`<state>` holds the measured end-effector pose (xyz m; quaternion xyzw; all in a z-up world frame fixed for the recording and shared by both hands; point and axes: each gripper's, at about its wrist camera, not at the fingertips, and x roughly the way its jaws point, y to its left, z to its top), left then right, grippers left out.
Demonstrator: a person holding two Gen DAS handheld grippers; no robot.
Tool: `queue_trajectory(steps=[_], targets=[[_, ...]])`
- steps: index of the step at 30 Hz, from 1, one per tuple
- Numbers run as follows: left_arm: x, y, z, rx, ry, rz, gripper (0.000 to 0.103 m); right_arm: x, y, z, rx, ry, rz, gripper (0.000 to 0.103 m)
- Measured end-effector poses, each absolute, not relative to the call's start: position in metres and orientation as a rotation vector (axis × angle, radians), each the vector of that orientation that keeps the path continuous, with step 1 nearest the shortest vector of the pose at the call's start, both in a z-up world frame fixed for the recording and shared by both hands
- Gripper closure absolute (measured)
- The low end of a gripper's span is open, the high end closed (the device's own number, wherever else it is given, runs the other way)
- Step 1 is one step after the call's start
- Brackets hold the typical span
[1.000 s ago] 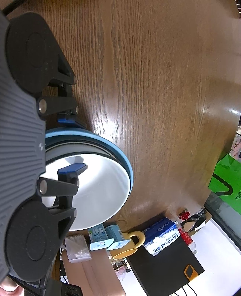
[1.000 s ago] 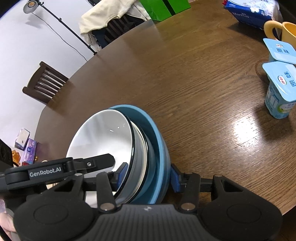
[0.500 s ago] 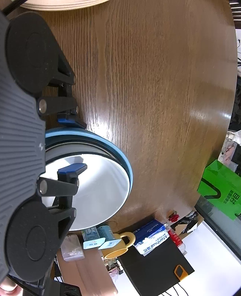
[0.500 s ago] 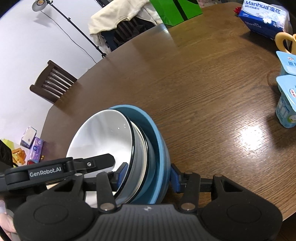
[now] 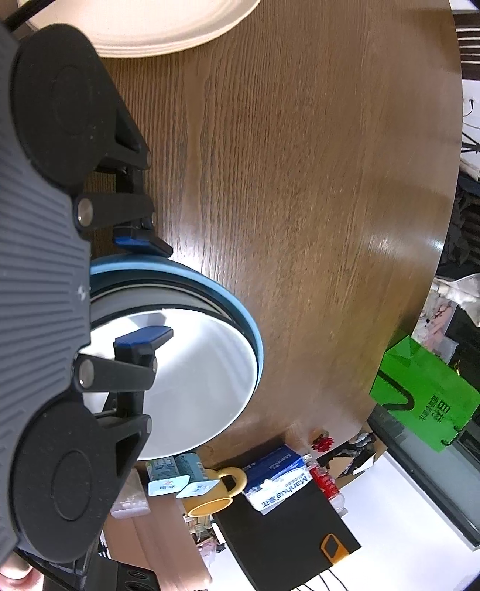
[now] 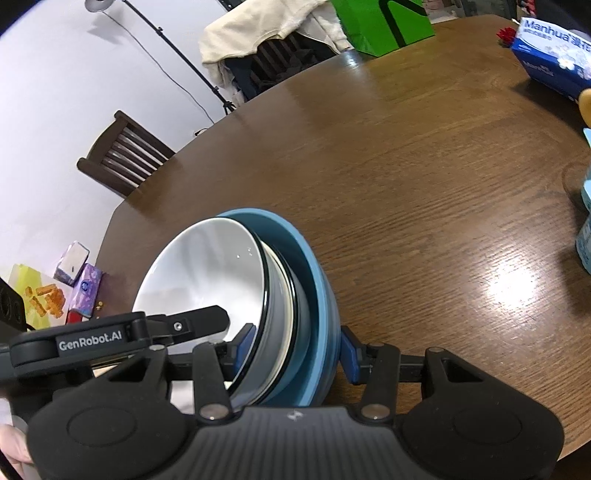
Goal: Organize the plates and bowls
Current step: 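Lift the blue bowl stack with both tools and carry it toward the beige plates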
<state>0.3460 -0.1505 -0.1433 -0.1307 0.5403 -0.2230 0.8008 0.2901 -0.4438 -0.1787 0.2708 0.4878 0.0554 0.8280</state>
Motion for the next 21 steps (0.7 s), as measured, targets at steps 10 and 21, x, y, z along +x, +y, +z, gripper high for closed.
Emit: queue_trajectory(steps=[10,21], targets=[[0.345,-0.134,-0.136,-0.311,1.141,-0.435,0.063,0.299,-0.431,-0.168,0.547,1.041,0.167,0.056],[0.343,-0.116,-0.13,-0.348,1.119,-0.379,0.063,0.311,-0.416,-0.16,0.514,1.049,0.22,0.056]])
